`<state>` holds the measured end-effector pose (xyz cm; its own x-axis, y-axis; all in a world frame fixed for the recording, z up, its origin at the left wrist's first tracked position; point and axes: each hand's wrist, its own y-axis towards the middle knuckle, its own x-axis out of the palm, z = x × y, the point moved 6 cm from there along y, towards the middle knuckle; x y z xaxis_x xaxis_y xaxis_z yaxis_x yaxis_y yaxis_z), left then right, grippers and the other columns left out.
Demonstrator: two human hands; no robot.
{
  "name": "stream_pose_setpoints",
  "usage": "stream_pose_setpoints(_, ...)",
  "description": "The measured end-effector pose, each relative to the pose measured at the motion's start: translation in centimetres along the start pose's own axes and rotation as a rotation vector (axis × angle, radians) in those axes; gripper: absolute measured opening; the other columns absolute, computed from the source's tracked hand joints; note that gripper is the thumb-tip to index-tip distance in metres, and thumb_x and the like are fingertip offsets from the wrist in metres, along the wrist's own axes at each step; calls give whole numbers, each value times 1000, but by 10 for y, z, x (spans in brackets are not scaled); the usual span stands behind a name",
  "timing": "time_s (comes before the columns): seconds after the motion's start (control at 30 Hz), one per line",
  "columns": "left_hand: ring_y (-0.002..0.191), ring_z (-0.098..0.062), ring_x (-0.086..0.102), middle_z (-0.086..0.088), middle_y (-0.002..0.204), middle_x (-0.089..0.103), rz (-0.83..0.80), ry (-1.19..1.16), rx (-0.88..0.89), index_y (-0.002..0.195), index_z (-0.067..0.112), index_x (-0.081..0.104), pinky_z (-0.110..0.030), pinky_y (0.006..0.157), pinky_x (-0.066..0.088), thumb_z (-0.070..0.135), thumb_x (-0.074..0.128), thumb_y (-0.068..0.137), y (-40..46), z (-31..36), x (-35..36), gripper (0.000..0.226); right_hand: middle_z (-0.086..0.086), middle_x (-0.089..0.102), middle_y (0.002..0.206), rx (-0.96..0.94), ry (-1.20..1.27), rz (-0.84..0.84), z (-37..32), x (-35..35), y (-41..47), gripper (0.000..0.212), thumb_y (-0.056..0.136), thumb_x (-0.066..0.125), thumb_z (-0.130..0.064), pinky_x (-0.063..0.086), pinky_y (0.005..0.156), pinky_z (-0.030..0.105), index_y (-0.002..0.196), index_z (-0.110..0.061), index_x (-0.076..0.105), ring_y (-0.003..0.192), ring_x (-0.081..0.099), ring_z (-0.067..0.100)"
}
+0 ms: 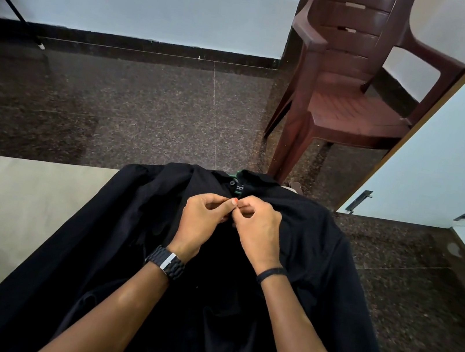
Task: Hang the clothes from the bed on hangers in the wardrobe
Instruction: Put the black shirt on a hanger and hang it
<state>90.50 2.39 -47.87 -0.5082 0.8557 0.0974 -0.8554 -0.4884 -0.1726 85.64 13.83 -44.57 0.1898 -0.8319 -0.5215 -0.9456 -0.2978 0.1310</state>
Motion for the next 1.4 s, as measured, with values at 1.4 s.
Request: stream_pose_setpoints(1.4, 80, -10, 70, 2, 82, 72, 5, 181, 49, 91, 21, 53, -22, 76, 54, 18, 77, 80, -64, -25, -1, 26, 9, 65, 78, 460, 619, 35, 52, 2, -82, 18, 92, 60, -11, 52, 53, 21, 77, -4, 68, 69, 63, 10)
